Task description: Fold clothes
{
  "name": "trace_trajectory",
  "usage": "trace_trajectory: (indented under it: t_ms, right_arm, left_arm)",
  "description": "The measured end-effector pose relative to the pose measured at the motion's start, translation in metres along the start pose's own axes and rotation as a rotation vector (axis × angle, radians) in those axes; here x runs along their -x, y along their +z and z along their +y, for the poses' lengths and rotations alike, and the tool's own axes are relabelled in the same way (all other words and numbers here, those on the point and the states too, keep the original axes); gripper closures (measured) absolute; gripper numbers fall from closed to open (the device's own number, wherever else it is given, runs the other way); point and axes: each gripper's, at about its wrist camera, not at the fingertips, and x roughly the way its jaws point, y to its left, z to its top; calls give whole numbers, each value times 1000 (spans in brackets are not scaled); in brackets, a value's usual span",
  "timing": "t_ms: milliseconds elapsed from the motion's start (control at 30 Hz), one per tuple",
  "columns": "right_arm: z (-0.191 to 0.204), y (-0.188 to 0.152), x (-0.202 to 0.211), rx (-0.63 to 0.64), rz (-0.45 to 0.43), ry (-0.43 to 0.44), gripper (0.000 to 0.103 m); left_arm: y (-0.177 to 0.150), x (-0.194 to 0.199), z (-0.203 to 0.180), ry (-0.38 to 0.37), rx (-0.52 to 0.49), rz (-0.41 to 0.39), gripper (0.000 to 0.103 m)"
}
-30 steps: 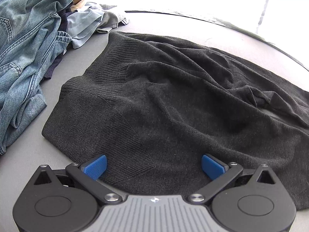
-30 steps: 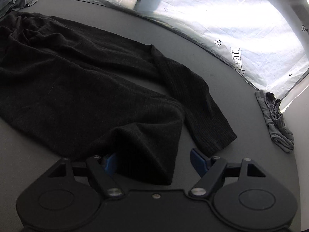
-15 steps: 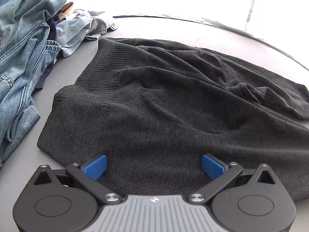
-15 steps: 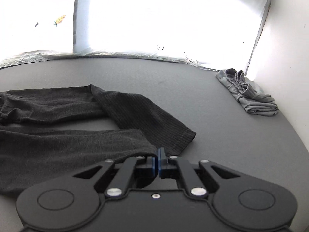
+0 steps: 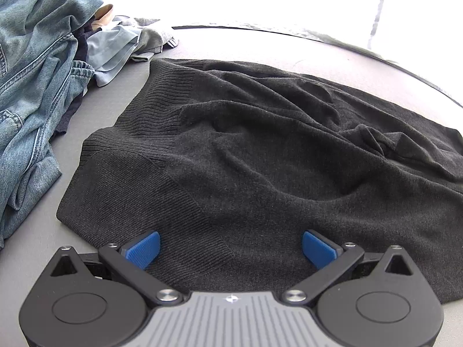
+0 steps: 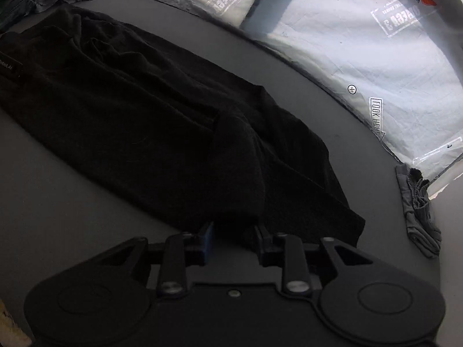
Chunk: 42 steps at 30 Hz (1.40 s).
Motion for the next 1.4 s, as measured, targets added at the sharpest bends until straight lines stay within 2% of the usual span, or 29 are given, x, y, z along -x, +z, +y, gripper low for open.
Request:
trace_trajectory:
  t_ms: [67, 133, 267, 400, 467, 500, 567, 600, 700, 733, 767, 833, 900, 1100, 1267, 1400]
  right_arm:
    - [-25, 0, 1, -154, -19, -19, 49]
    - [-52, -4, -5, -321, -6, -28, 44]
    - [-106, -24, -34, -612, 44, -91, 43]
    - [-143, -39, -73, -770, 103, -153, 43]
    - [-153, -44, -83, -822, 117, -158, 42]
    - [-157, -46, -86, -839, 112, -145, 40]
    - [-160, -45, -90, -859, 105, -117, 28]
    - [-160, -44, -90, -847, 106, -112, 29]
    - [-156, -41, -87, -783, 80, -84, 60]
    - [-157, -40, -86, -777, 74, -65, 80]
    - [-158, -40, -85, -774, 74, -46, 92]
    - [-160, -39, -82, -749, 74, -29, 93]
    - [-160, -39, -71, -703, 61, -52, 94]
    - [-181, -63, -16, -638, 53, -239, 94]
    - [-199, -102, -16, -693, 141, -232, 94]
    - [-200, -113, -29, -751, 169, -203, 94]
  left_arm:
    - [0, 0, 0, 2, 3, 0, 0]
    - [0, 0, -1, 8, 10, -1, 0]
    - [1, -1, -1, 15, 16, -5, 0]
    - [1, -1, -1, 13, 15, -3, 0]
    - [1, -1, -1, 14, 15, -3, 0]
    - [0, -1, -1, 14, 15, -3, 0]
    - [1, -1, -1, 16, 17, -2, 0]
    - [1, -1, -1, 18, 19, -1, 0]
    - [0, -1, -2, 22, 25, -4, 0]
    - [0, -1, -2, 24, 28, -7, 0]
    - [-1, -1, -3, 27, 31, -10, 0]
    - [-2, 0, -3, 32, 36, -13, 0]
    - [-1, 0, -3, 30, 36, -10, 0]
    - [1, -1, -2, 26, 33, 2, 0]
    - [2, -2, -2, 26, 32, 9, 0]
    - [8, -4, -1, 26, 36, 40, 0]
